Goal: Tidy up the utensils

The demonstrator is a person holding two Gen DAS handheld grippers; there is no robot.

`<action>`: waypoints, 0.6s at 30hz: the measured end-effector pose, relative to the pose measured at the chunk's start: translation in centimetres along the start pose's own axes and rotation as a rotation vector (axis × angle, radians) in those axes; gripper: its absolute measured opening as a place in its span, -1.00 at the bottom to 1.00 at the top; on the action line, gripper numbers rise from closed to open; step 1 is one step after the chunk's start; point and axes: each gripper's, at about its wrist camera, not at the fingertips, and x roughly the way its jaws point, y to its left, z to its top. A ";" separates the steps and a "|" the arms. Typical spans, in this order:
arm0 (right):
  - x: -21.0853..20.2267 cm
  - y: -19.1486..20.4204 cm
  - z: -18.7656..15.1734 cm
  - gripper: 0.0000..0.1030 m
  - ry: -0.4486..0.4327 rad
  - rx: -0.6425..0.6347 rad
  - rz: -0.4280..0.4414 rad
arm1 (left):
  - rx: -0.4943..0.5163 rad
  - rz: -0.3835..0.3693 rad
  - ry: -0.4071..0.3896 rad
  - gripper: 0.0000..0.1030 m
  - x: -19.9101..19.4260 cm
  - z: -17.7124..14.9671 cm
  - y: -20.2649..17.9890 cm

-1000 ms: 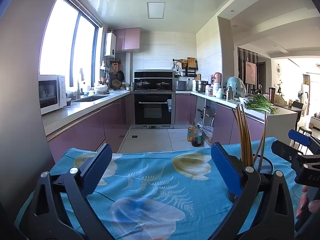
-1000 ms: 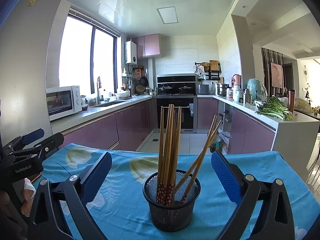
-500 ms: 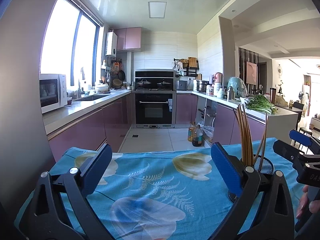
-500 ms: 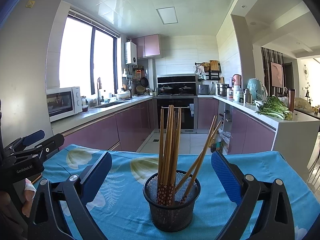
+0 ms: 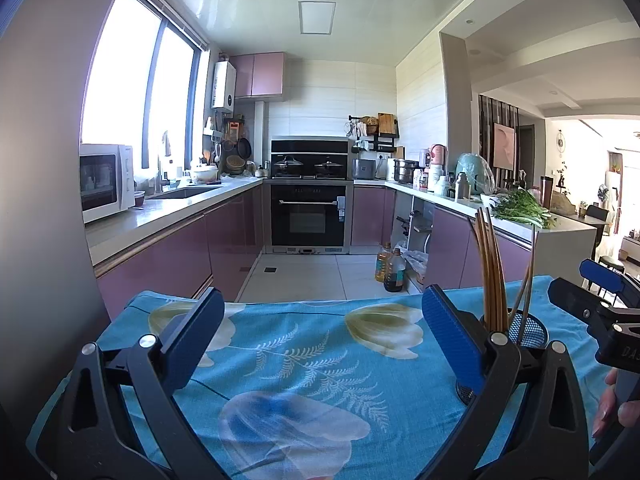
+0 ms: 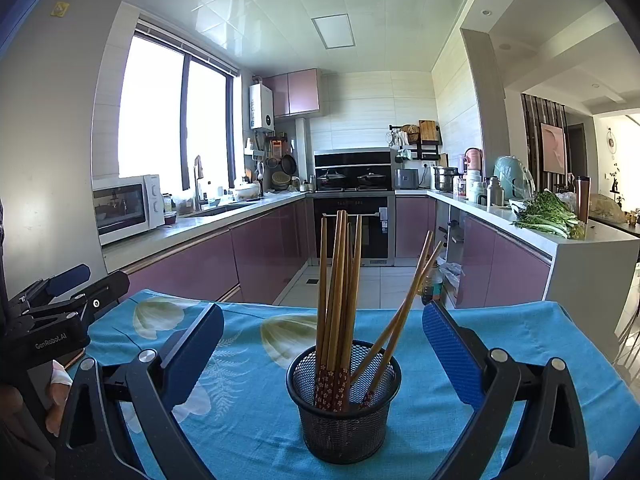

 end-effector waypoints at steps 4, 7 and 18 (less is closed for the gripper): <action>0.1 0.0 0.1 0.87 -0.002 0.000 -0.001 | 0.002 0.000 0.001 0.89 0.0 0.0 0.0; 0.1 0.1 0.1 0.87 -0.002 -0.001 -0.002 | 0.001 -0.001 0.000 0.89 0.0 0.0 0.0; 0.1 0.1 0.0 0.87 -0.005 -0.002 -0.002 | 0.000 -0.001 0.002 0.89 0.0 0.0 0.0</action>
